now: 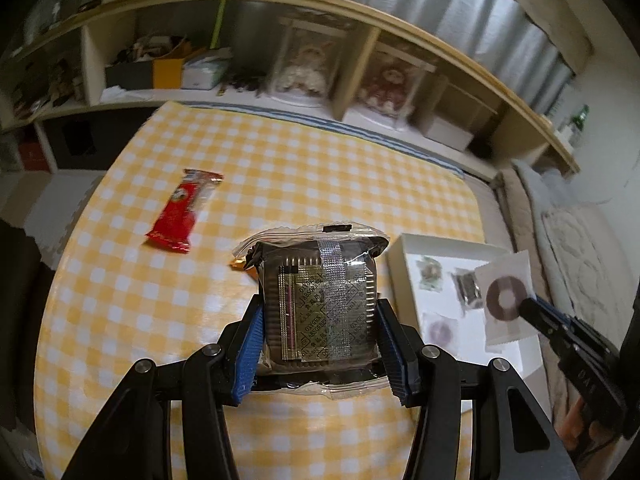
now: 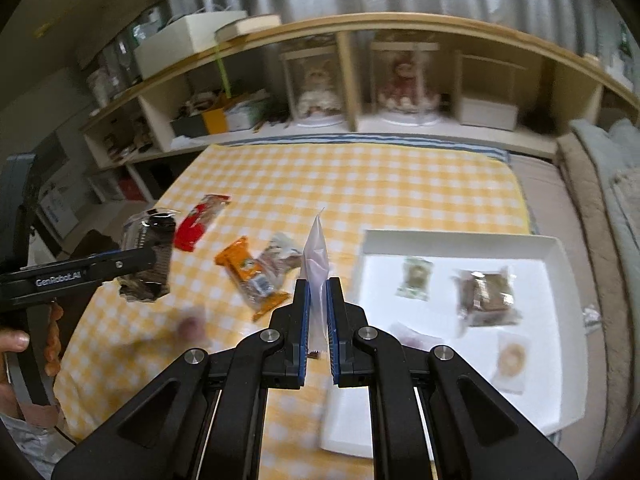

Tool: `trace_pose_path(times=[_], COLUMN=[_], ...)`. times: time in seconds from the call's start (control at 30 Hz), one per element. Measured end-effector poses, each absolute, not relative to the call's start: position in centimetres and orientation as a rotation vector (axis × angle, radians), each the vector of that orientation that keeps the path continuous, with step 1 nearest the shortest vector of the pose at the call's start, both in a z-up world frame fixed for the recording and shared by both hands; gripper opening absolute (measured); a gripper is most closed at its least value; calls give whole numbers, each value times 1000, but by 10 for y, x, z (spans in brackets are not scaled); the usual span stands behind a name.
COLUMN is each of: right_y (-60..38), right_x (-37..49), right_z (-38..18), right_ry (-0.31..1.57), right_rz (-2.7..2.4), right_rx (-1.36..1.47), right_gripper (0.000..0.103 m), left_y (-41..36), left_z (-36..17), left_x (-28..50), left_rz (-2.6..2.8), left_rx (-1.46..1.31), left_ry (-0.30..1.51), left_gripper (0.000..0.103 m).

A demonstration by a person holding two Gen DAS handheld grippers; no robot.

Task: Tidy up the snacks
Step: 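Carry both snacks over the white tray and open both tools to release them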

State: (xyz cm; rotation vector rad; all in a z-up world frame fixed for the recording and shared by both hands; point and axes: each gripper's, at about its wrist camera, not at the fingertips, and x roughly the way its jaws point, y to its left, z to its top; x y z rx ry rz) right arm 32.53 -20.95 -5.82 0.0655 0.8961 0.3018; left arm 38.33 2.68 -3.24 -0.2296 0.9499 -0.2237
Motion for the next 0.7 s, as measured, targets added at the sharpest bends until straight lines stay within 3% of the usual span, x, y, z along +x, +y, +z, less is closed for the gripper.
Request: trace_pose_path(times=[0.37,0.7], right_y=[-271,-330], right_x=[301,295], right_z=[-51,-73], right_ry=[874,922], right_rz=[204,100], right_rx=[88,183], right_gripper=[8,8], left_y=[-41,-118], left_z=[-42,-96], left_x=[387,406], left_rz=[-340,-487], left_rx=[-206,-217], left_ry=[965,1082], left_gripper=[52,52])
